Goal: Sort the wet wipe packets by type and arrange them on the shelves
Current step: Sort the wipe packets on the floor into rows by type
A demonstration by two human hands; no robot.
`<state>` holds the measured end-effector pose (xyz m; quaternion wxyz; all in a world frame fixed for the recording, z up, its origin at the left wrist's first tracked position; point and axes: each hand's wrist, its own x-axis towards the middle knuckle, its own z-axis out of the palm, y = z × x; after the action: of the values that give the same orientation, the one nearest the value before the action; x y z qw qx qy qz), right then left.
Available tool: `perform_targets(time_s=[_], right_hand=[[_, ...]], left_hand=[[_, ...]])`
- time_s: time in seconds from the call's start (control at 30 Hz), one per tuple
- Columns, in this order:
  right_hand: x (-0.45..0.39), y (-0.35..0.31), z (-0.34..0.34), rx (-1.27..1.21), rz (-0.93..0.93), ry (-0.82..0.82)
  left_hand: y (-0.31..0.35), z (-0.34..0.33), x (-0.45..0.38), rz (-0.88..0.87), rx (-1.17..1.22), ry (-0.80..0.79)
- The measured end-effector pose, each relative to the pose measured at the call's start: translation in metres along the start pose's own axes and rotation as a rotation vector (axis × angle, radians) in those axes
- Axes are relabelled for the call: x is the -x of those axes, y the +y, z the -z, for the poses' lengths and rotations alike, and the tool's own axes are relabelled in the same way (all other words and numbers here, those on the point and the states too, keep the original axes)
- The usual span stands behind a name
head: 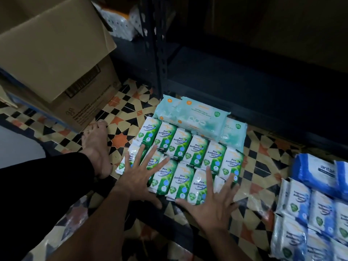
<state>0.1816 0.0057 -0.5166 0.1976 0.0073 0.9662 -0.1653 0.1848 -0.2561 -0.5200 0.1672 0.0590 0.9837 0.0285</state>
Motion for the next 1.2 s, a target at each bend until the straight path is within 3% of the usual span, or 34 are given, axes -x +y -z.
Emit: perform_targets(time_s=[0.17, 0.33, 0.47, 0.57, 0.83, 1.03, 1.2], right_hand=[[-0.002, 0.001, -0.013, 0.156, 0.041, -0.053], [-0.01, -0.001, -0.017, 0.16, 0.015, -0.027], [-0.008, -0.003, -0.008, 0.157, 0.01, -0.073], [-0.007, -0.003, 0.001, 0.155, 0.031, -0.124], [-0.018, -0.007, 0.002, 0.198, 0.041, -0.127], [-0.018, -0.003, 0.021, 0.148, 0.065, -0.249], [-0.009, 0.016, 0.069, -0.023, 0.065, -0.188]], left_hand=[[-0.002, -0.013, -0.013, -0.018, -0.133, 0.101], [0.003, -0.001, -0.018, -0.028, -0.166, -0.028], [0.002, -0.001, -0.022, -0.007, -0.146, -0.01], [0.004, 0.007, -0.026, -0.007, -0.107, -0.165], [0.021, 0.015, -0.043, 0.028, -0.082, -0.17], [0.036, 0.03, -0.037, 0.06, -0.15, -0.22], [0.078, 0.071, -0.036, -0.029, -0.206, -0.213]])
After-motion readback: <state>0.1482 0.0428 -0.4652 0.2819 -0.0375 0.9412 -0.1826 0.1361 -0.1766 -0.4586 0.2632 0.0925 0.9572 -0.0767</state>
